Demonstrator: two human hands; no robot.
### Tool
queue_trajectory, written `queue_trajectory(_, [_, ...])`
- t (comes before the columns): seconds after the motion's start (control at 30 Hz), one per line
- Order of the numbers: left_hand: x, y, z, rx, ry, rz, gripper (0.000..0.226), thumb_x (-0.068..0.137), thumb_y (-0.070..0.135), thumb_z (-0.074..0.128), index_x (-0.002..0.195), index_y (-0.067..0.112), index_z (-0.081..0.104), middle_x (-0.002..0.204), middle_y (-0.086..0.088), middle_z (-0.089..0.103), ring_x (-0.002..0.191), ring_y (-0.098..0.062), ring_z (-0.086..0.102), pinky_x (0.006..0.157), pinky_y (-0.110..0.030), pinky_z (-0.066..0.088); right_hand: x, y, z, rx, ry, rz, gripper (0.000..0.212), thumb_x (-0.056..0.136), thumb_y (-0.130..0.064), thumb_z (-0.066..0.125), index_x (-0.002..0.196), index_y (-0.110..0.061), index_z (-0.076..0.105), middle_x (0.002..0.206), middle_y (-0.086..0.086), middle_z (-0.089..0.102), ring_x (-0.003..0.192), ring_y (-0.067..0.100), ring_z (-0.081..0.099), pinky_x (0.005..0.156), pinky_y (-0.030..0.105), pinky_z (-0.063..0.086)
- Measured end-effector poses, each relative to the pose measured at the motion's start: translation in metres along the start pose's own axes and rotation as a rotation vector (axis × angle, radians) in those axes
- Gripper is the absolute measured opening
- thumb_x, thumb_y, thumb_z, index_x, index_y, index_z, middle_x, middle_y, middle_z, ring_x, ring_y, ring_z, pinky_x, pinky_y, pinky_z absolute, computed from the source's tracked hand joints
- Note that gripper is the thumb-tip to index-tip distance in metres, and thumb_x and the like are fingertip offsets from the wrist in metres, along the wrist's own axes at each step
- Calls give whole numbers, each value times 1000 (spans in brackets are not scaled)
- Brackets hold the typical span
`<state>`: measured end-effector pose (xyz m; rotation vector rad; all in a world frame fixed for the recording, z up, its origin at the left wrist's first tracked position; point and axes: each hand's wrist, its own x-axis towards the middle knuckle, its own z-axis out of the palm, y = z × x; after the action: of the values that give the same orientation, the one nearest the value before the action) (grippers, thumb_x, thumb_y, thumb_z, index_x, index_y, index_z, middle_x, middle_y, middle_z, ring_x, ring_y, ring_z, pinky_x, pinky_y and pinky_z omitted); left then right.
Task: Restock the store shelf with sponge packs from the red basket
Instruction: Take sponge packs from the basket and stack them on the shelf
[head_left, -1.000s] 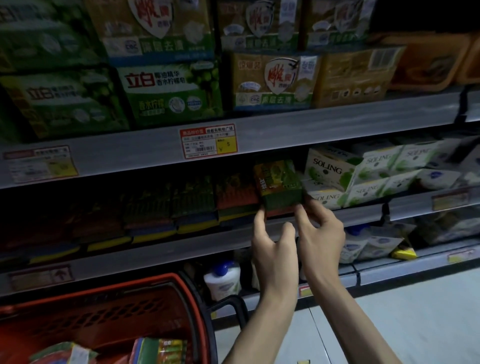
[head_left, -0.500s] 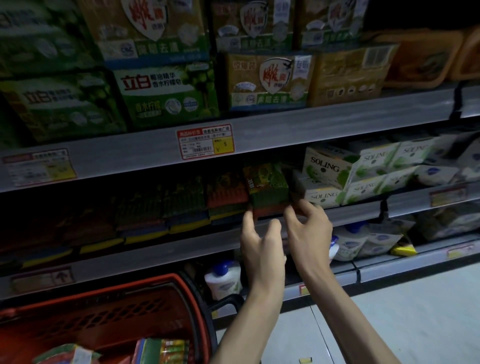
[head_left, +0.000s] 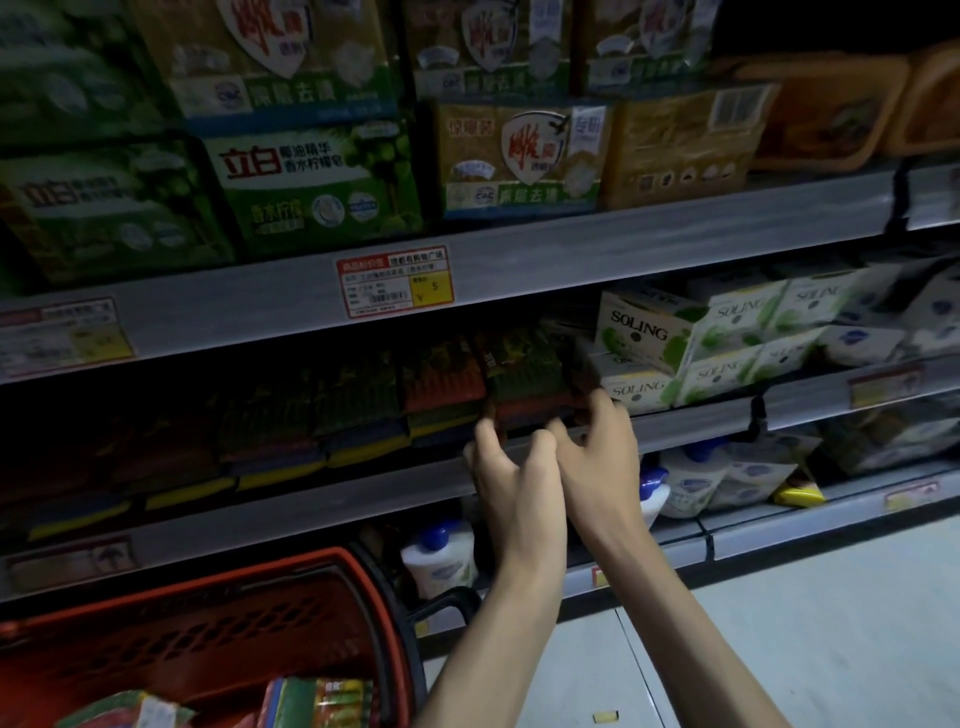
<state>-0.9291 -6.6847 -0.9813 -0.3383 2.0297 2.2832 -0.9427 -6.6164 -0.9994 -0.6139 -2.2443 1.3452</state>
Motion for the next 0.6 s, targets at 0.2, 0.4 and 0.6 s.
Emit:
queue_trajectory(0.2, [2,-2,-6,-5,-56,9,51,81,37,57,131,32,61,129,2,69,120,-15,64,105,-42,51,-4,3,0,81,8,-25,22,88,-17,59,109,-22,61,107,-1,67,104,19,63,92,47,53])
queue_trajectory(0.4, [6,-10,-28,-18,-26,20,30,101,9,56,123,29,63,115,16,68,104,9,64,85,-10,50,-12,1,4,77,142,-61,22,94,-21,65,116,-20,67,111,-3,65,106,13,61,95,37,51])
queue_trajectory(0.6, [15,-18,-59,-19,39,12,27,101,4,57,109,25,71,104,2,77,103,-10,73,93,-31,56,-24,-12,21,331,-25,121,12,91,-21,74,80,-20,75,68,-4,72,65,10,65,66,34,53])
